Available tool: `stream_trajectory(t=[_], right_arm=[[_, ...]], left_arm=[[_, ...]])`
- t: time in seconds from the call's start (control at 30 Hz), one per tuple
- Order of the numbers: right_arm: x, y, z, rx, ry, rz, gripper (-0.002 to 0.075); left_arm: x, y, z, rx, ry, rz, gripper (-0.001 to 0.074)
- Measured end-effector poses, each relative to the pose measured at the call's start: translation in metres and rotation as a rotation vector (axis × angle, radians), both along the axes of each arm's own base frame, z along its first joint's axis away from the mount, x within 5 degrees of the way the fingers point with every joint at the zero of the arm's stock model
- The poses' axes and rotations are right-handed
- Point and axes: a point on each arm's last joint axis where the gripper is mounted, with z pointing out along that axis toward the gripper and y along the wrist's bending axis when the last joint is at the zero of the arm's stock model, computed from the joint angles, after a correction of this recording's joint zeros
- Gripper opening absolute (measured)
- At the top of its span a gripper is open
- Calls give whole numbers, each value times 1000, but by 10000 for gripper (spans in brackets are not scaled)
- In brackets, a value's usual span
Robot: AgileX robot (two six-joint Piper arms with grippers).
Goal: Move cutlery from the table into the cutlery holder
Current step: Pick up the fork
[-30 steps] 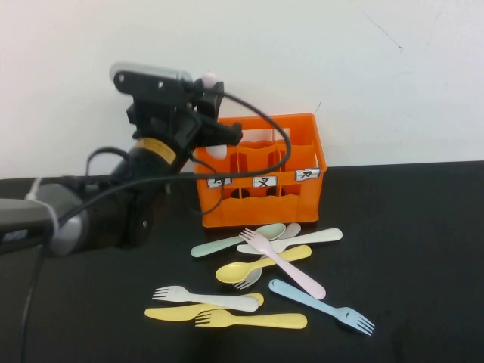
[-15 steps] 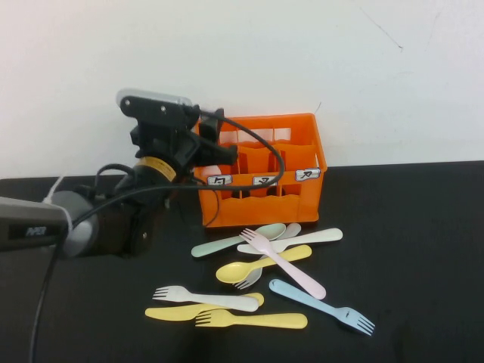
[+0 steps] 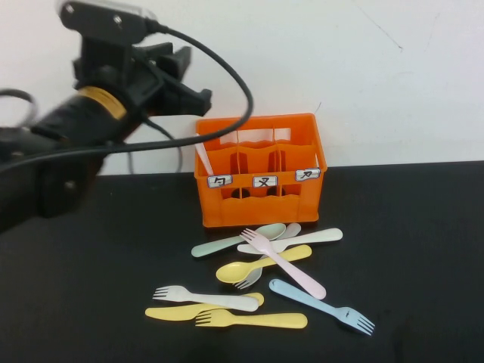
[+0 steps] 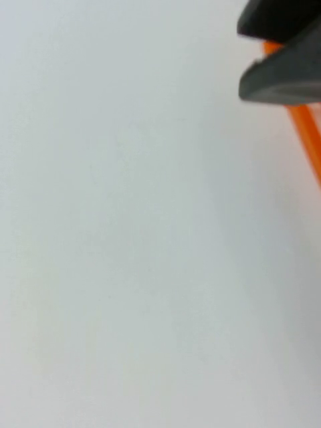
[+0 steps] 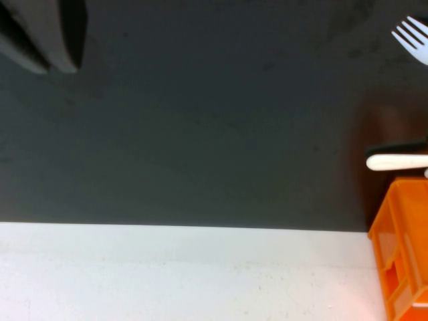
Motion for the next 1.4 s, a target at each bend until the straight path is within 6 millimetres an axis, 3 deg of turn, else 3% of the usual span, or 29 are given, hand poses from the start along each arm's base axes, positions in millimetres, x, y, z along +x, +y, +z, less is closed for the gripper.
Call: stream_trajectory(t=[0.07,0.13,0.33,0.53,0.83,1.13,1.4], right_arm=[[0,0,0,0,0,0,-3],[0,0,0,0,0,0,-3],[0,0,0,0,0,0,-3],[0,0,0,0,0,0,-3],[0,0,0,0,0,0,-3],[0,0,0,0,0,0,-3],[0,0,0,0,0,0,-3]], left_arm=[[-16,6,17,45,12,-4,71],[-34,13,33,84,33,-6,29],[-95,38,58,104,55,-1,4],[-161,64,39,62,48,2,0],[-227,90,6,26,43,5,0],[-274,109,-9,45,159,14,0],[-293,116,-14,19,189,11,0]])
